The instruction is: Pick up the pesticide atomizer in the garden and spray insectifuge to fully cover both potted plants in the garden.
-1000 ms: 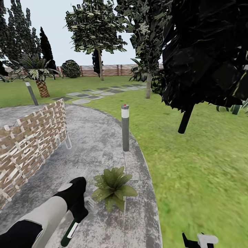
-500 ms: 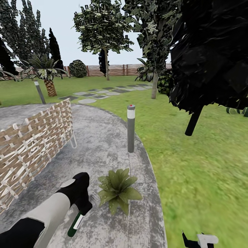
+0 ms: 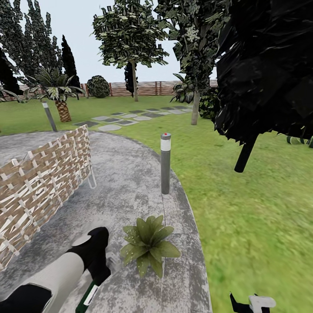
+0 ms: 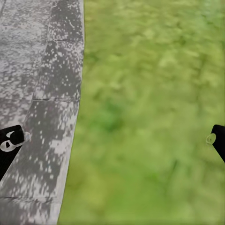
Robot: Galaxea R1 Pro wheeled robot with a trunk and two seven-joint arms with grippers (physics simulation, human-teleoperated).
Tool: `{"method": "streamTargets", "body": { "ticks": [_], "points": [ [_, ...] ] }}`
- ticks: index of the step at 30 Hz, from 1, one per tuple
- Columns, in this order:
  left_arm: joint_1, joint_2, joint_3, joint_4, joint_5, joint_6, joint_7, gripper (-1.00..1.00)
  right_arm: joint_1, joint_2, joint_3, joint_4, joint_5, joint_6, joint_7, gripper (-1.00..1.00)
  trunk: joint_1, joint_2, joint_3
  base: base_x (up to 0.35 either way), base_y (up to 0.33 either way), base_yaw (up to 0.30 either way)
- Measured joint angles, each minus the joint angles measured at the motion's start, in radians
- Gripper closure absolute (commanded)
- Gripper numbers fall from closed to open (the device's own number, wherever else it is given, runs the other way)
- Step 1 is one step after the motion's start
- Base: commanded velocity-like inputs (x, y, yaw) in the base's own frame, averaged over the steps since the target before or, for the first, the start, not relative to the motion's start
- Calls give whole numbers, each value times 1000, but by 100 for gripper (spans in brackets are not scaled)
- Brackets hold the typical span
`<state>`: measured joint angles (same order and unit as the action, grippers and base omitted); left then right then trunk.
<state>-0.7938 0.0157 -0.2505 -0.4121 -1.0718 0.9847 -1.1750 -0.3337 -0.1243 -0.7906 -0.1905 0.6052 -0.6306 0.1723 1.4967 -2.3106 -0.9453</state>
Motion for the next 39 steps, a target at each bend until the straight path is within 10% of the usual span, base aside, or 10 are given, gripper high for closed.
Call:
{"method": "streamTargets", "body": {
  "ticks": [16,33,39],
  "points": [
    [-61,-7,2,-20,1,5,-2,100,0,0,0,0,0,0,0,-100,0,0,0,0,0,0],
    [-45,78,-1,-12,0,-12,-1,100,0,0,0,0,0,0,0,-100,0,0,0,0,0,0],
    [-66,57,3,-35,3,-6,-9,100,0,0,0,0,0,0,0,-100,0,0,0,0,0,-124]
  ]
}}
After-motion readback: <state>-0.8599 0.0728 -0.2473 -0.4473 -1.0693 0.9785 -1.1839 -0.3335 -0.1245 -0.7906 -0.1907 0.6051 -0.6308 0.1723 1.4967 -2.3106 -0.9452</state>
